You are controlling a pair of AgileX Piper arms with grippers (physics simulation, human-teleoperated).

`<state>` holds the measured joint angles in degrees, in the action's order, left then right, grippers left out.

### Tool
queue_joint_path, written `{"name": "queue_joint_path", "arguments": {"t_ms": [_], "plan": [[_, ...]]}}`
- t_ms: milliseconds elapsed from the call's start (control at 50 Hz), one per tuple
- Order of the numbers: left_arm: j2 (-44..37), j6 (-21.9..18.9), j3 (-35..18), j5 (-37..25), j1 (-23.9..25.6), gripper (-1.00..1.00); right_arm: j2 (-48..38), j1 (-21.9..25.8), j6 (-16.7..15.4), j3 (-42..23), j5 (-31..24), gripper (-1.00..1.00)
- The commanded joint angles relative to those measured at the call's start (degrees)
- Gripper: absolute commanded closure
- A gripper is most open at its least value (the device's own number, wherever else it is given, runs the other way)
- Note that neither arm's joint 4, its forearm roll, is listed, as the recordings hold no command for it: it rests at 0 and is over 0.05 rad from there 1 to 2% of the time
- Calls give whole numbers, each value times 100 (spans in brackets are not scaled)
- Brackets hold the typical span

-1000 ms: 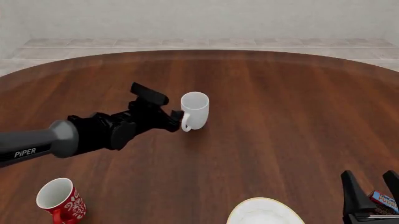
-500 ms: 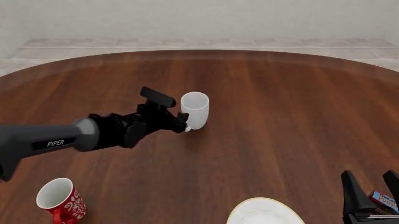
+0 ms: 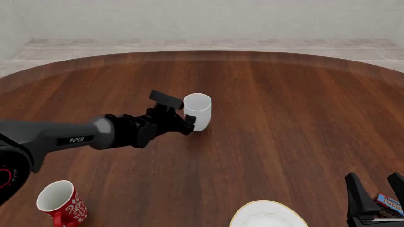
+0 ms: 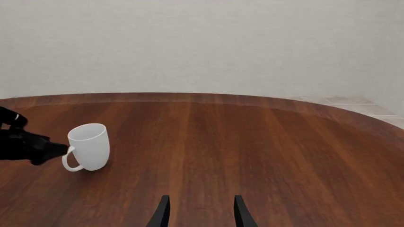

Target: Put the white mug on the plate.

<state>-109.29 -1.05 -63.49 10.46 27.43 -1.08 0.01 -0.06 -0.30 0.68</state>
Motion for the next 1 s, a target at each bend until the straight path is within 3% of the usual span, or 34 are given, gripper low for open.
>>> {"name": "queue_joint_path", "arguments": {"t_ms": [20,420,1000], "plan": [[-286,180,-226,-60,31,-100,-3,1,-1,0,1,-100],[-627,483,-469,-176,140,-100,-2,0,-1,0,1,-100],[-961,578,-615,-46,130,-100,-2,0,0,0,1,-100]]}}
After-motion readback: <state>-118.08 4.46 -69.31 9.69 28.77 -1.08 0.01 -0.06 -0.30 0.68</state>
